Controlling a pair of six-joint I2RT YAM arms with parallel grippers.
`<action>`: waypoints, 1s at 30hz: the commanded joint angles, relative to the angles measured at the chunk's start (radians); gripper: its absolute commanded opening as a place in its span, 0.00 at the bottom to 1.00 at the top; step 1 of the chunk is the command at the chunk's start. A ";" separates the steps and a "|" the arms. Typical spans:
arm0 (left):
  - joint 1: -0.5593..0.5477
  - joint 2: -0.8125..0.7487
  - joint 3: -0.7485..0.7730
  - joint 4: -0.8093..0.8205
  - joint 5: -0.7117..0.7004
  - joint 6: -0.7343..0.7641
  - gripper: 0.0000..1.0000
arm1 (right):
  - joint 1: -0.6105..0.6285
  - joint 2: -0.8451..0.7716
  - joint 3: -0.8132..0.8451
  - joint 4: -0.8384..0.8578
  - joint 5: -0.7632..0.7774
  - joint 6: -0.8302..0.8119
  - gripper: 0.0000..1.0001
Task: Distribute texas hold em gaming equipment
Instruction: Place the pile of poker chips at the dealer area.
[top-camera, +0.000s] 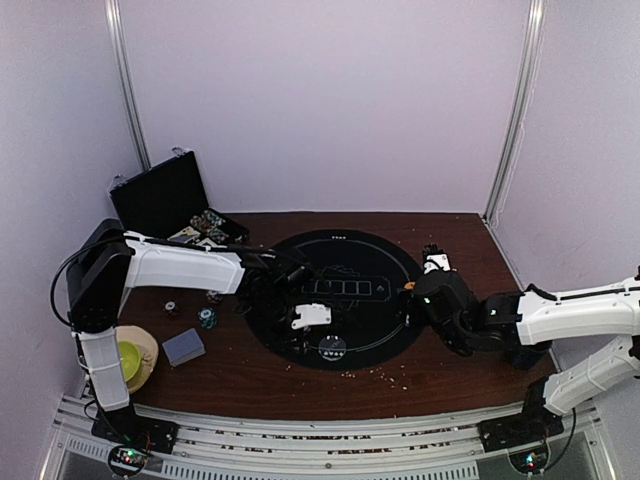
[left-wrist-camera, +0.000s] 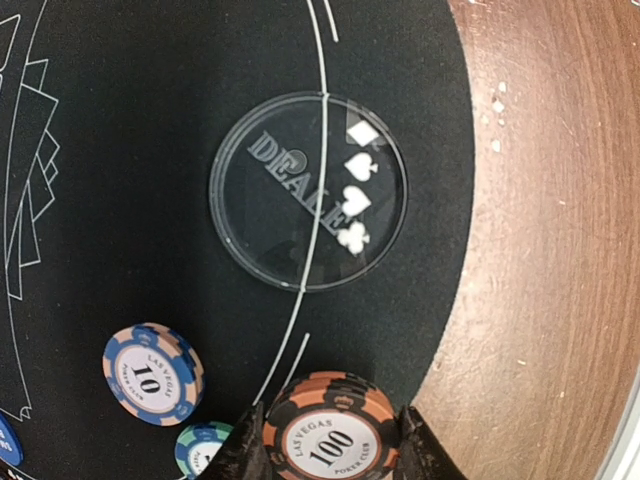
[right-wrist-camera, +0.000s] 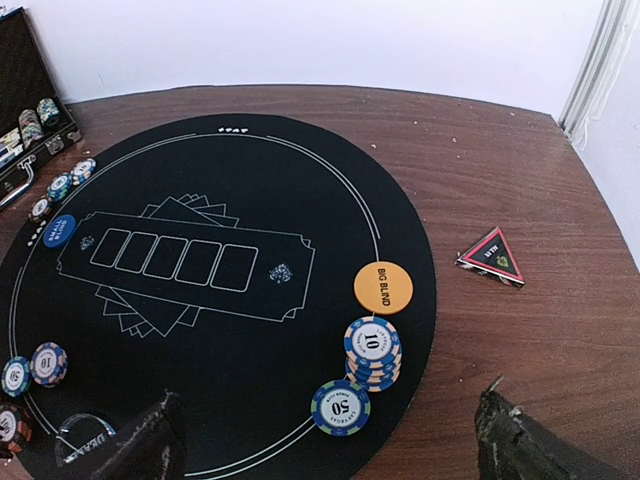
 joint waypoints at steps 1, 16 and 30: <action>-0.008 0.001 -0.004 0.058 -0.017 0.013 0.00 | -0.003 0.008 0.013 0.006 -0.003 -0.013 1.00; -0.014 0.032 -0.019 0.099 -0.071 0.013 0.01 | -0.003 0.017 0.018 0.004 -0.010 -0.017 1.00; -0.018 0.046 -0.028 0.107 -0.124 0.005 0.10 | -0.002 0.014 0.017 0.006 -0.018 -0.018 1.00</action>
